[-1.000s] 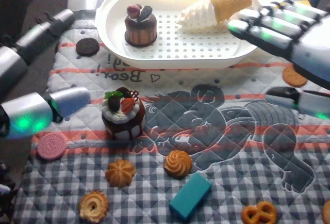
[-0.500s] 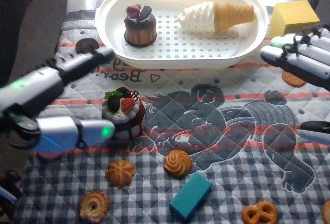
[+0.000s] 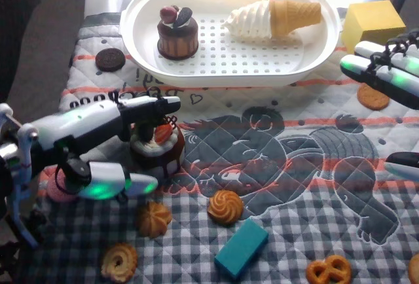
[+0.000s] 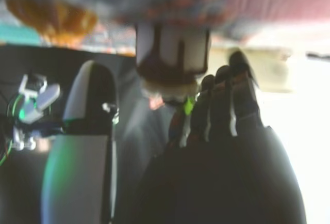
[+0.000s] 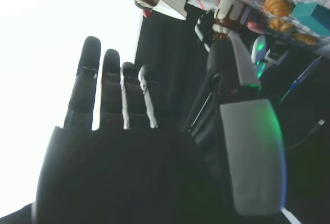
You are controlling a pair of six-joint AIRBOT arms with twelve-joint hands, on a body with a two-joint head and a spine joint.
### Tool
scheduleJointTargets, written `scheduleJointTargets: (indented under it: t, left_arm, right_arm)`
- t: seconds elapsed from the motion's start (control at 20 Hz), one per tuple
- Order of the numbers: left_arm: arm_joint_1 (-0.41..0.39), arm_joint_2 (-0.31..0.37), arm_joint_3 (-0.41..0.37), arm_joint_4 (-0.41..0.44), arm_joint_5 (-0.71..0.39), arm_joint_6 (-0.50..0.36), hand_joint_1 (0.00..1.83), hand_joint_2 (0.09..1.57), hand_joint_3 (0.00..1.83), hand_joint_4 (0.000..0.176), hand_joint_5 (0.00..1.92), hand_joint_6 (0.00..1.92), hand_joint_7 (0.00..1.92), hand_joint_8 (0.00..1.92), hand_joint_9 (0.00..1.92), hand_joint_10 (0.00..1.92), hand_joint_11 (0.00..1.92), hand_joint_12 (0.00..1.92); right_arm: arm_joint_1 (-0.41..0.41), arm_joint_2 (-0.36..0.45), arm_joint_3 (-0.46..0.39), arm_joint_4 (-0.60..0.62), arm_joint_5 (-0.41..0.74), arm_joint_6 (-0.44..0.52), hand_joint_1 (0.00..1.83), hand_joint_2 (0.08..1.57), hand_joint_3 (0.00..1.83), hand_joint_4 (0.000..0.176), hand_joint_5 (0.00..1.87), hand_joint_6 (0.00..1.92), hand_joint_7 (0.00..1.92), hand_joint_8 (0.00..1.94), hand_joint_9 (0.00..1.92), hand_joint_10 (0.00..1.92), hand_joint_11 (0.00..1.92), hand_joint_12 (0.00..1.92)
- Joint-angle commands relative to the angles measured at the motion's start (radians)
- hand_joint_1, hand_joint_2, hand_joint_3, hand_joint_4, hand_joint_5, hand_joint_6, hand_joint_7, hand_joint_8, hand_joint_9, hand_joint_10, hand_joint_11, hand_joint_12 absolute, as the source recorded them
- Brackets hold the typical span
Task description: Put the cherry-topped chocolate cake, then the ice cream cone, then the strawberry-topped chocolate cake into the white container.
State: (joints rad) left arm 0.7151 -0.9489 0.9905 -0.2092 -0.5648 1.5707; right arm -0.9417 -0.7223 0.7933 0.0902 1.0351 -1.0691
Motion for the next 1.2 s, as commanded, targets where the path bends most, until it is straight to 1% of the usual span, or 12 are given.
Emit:
scheduleJointTargets:
  t: [0.0, 0.1, 0.15, 0.2, 0.3, 0.4, 0.55, 0.65, 0.75, 0.95, 1.05, 1.15]
  left_arm:
    - [-0.005, -0.009, 0.004, 0.01, -0.045, 0.004, 1.12, 1.18, 0.0, 0.0, 0.39, 0.28, 0.09, 1.05, 0.05, 1.57, 0.1, 1.88]
    - [-0.009, -0.022, 0.01, -0.009, -0.03, 0.041, 1.19, 1.22, 0.0, 0.0, 0.33, 0.85, 0.09, 1.55, 0.14, 1.88, 0.2, 1.92]
    - [-0.011, -0.027, 0.009, -0.024, -0.029, 0.071, 1.09, 1.37, 0.01, 0.0, 0.46, 1.39, 0.4, 1.85, 0.2, 1.91, 0.27, 1.92]
    - [-0.011, -0.029, 0.008, -0.027, -0.031, 0.078, 1.06, 1.4, 0.0, 0.0, 0.5, 1.5, 0.45, 1.91, 0.2, 1.92, 0.27, 1.92]
    - [-0.015, -0.028, 0.004, -0.026, -0.041, 0.078, 1.17, 1.28, 0.0, 0.0, 0.22, 1.18, 0.03, 1.69, 0.11, 1.92, 0.21, 1.92]
    - [-0.019, -0.012, -0.01, -0.022, -0.07, 0.078, 1.19, 1.24, 0.0, 0.0, 0.25, 1.13, 0.05, 1.71, 0.15, 1.92, 0.28, 1.92]
    - [-0.02, 0.029, -0.047, -0.014, -0.146, 0.078, 1.16, 1.21, 0.0, 0.0, 0.19, 1.24, 0.17, 1.23, 0.02, 1.39, 0.01, 1.73]
    - [-0.024, 0.057, -0.072, -0.007, -0.208, 0.078, 1.16, 1.21, 0.0, 0.0, 0.16, 1.13, 0.21, 1.1, 0.05, 1.36, 0.0, 1.74]
    - [-0.039, 0.072, -0.083, -0.001, -0.249, 0.078, 1.28, 1.18, 0.0, 0.0, 0.26, 1.01, 0.15, 1.19, 0.16, 1.7, 0.12, 1.91]
    - [-0.127, 0.068, -0.066, 0.013, -0.269, 0.078, 1.31, 1.14, 0.0, 0.0, 0.24, 1.14, 0.22, 1.41, 0.3, 1.78, 0.38, 1.92]
    - [-0.172, 0.05, -0.041, 0.013, -0.245, 0.078, 1.28, 1.29, 0.01, 0.0, 0.24, 1.25, 0.58, 1.59, 0.29, 1.79, 0.36, 1.92]
    - [-0.229, 0.023, -0.005, 0.017, -0.194, 0.078, 1.25, 1.16, 0.0, 0.02, 0.27, 1.24, 0.3, 1.42, 0.29, 1.75, 0.33, 1.92]
  right_arm:
    - [0.004, 0.005, -0.001, 0.004, 0.126, 0.004, 0.73, 1.23, 0.0, 0.0, 0.0, 0.0, 0.0, 0.0, 0.0, 0.49, 0.0, 1.04]
    - [0.001, 0.004, -0.001, 0.004, 0.128, 0.004, 0.71, 1.23, 0.0, 0.0, 0.0, 0.0, 0.01, 0.01, 0.0, 0.46, 0.0, 1.06]
    - [-0.001, 0.004, -0.001, 0.005, 0.128, 0.004, 0.7, 1.23, 0.0, 0.0, 0.0, 0.0, 0.01, 0.0, 0.0, 0.45, 0.0, 1.0]
    - [-0.004, 0.002, -0.001, 0.008, 0.128, 0.004, 0.69, 1.23, 0.0, 0.0, 0.0, 0.0, 0.03, 0.01, 0.0, 0.44, 0.0, 0.98]
    - [-0.006, 0.001, -0.001, 0.009, 0.128, 0.004, 0.68, 1.24, 0.0, 0.0, 0.0, 0.0, 0.04, 0.01, 0.0, 0.45, 0.0, 0.92]
    - [-0.009, -0.001, -0.001, 0.009, 0.128, 0.004, 0.7, 1.24, 0.0, 0.0, 0.0, 0.0, 0.01, 0.0, 0.0, 0.41, 0.0, 0.83]
    - [-0.009, -0.002, -0.001, 0.01, 0.129, 0.004, 0.66, 1.25, 0.0, 0.0, 0.0, 0.0, 0.01, 0.0, 0.0, 0.44, 0.0, 1.03]
    - [-0.011, -0.002, -0.001, 0.012, 0.129, 0.004, 0.69, 1.25, 0.0, 0.0, 0.0, 0.0, 0.0, 0.0, 0.0, 0.42, 0.0, 1.01]
    - [-0.011, -0.003, -0.001, 0.013, 0.129, 0.004, 0.69, 1.25, 0.0, 0.0, 0.0, 0.0, 0.06, 0.02, 0.0, 0.48, 0.0, 1.04]
    - [-0.014, -0.006, 0.0, 0.016, 0.129, 0.004, 0.7, 1.27, 0.01, 0.0, 0.0, 0.0, 0.02, 0.01, 0.0, 0.43, 0.0, 0.98]
    - [-0.014, -0.008, 0.001, 0.016, 0.129, 0.004, 0.69, 1.27, 0.01, 0.0, 0.0, 0.0, 0.03, 0.01, 0.0, 0.47, 0.0, 0.97]
    - [-0.014, -0.01, 0.003, 0.017, 0.129, 0.004, 0.67, 1.28, 0.01, 0.0, 0.0, 0.0, 0.02, 0.0, 0.0, 0.45, 0.0, 1.03]
